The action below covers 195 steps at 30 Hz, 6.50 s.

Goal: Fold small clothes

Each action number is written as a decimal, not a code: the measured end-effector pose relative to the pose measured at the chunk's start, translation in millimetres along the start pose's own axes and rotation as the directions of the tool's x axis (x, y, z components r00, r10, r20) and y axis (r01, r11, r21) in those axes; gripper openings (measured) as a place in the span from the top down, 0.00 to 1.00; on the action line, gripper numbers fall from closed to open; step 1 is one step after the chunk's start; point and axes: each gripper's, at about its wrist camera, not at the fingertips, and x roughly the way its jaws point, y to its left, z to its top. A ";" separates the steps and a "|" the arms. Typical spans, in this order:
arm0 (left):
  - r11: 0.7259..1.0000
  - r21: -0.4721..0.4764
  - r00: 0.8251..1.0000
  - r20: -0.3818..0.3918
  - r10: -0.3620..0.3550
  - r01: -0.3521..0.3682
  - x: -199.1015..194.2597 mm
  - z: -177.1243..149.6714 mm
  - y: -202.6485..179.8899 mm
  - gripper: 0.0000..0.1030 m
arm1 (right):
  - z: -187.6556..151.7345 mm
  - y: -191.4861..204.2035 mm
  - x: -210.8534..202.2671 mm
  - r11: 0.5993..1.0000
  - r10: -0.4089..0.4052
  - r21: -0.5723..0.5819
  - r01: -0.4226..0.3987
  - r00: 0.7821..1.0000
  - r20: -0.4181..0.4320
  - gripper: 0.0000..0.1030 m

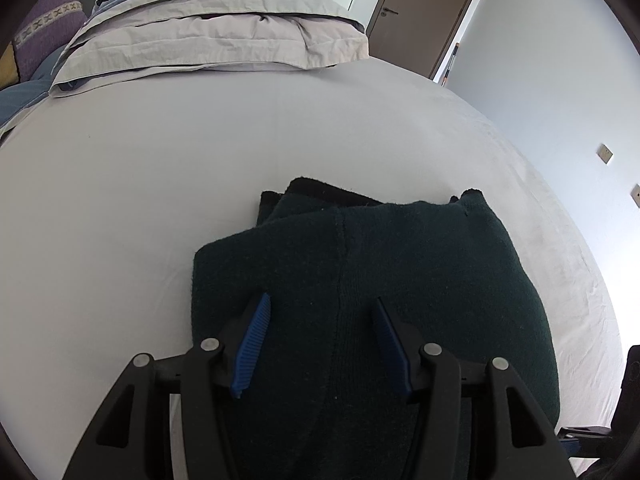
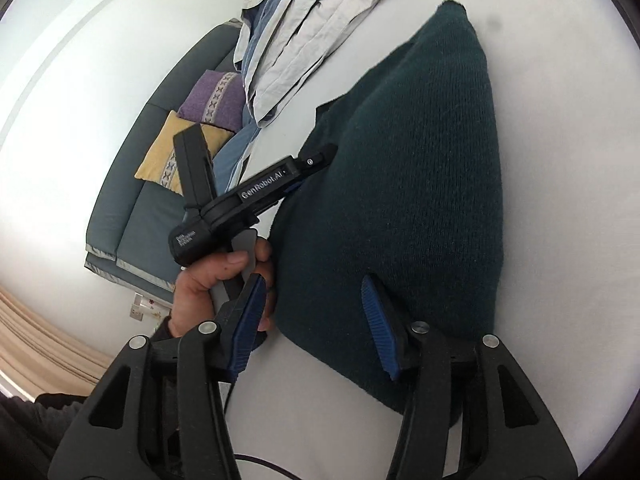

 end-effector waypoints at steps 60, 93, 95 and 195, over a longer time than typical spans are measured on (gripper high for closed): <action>0.931 -0.164 0.927 -0.135 -0.349 0.327 -208.5 -83.8 -26.8 0.75 | -36.5 105.9 -108.1 0.977 -0.209 -0.028 0.211 0.975 0.077 0.62; 0.920 -0.229 0.911 -0.194 -0.364 0.319 -159.2 -223.4 -35.9 0.61 | -167.1 10.8 -153.6 0.947 -0.266 0.211 0.241 0.959 0.095 0.49; 0.917 -0.236 0.910 -0.192 -0.368 0.321 -158.0 -222.3 -36.4 0.60 | -168.2 12.0 -158.1 0.946 -0.270 0.215 0.244 0.957 0.102 0.49; 0.943 0.096 0.948 0.048 0.314 -0.317 -283.8 -250.4 -110.4 0.00 | -207.7 178.4 -174.0 0.561 -0.789 -0.057 0.826 0.554 0.265 0.00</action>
